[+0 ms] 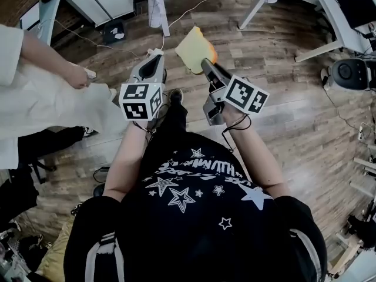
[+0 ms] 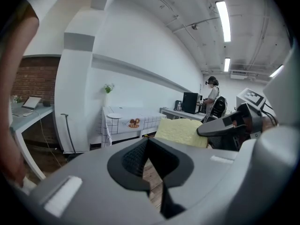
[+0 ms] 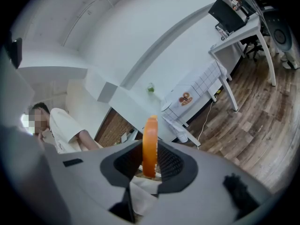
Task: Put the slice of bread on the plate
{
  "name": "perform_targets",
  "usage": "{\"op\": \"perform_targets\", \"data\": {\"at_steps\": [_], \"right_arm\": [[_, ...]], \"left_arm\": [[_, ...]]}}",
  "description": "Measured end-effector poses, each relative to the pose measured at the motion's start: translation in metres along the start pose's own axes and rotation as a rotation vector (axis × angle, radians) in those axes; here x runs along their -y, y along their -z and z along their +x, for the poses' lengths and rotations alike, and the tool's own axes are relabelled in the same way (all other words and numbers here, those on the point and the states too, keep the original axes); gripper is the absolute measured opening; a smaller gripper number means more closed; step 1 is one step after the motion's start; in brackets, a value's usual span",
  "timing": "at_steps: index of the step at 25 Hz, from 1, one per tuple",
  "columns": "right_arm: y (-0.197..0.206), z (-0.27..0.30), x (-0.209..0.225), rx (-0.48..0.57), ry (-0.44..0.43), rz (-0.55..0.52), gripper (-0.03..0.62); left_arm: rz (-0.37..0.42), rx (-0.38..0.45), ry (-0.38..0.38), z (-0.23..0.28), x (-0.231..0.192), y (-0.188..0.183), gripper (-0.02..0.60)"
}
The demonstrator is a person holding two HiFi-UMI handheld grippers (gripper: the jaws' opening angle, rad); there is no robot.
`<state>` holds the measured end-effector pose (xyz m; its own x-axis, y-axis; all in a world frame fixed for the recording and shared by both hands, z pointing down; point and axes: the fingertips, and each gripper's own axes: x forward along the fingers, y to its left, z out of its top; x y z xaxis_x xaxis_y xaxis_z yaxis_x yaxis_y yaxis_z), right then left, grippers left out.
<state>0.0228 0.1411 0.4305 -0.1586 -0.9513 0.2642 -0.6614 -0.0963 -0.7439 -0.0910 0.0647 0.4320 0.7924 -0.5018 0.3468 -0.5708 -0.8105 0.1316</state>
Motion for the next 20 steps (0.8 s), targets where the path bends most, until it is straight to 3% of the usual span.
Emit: {"op": "perform_targets", "data": {"at_steps": [20], "right_arm": [[-0.141,0.195,0.03,0.021,0.035,0.02,0.097]], "left_arm": [[0.007,0.041,0.019,0.176,-0.131,-0.101,0.009]]}}
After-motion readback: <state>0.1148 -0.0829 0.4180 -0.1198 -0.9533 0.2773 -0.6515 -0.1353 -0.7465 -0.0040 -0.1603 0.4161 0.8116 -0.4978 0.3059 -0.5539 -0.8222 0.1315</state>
